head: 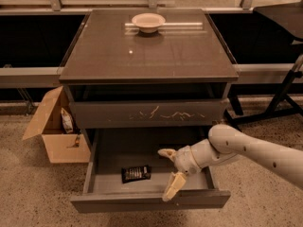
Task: Pick rxbar chocolate from middle drawer and place on counter
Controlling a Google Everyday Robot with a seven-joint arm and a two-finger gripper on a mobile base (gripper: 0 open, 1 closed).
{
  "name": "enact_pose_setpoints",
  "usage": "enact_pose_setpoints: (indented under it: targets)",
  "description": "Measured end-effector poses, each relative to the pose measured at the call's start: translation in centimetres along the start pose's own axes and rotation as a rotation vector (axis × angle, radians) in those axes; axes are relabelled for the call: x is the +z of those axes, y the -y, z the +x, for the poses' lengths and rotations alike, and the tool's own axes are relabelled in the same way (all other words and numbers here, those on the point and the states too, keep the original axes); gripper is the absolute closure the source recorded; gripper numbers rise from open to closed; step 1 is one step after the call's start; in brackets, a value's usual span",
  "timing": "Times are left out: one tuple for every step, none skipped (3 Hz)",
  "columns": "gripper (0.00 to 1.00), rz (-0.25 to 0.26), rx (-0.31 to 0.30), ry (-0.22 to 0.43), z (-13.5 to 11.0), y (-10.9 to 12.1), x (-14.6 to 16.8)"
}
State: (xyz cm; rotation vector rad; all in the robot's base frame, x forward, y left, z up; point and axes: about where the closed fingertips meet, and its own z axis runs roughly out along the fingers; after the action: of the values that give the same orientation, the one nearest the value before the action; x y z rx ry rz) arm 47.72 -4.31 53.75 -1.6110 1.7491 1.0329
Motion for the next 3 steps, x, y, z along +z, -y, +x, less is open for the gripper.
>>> enact_pose_setpoints:
  targets:
    - [0.0, 0.026, -0.002, -0.011, 0.9, 2.8, 0.6]
    - [0.0, 0.029, 0.011, -0.079, 2.1, 7.6, 4.0]
    - [0.0, 0.029, 0.011, -0.079, 2.1, 7.6, 4.0]
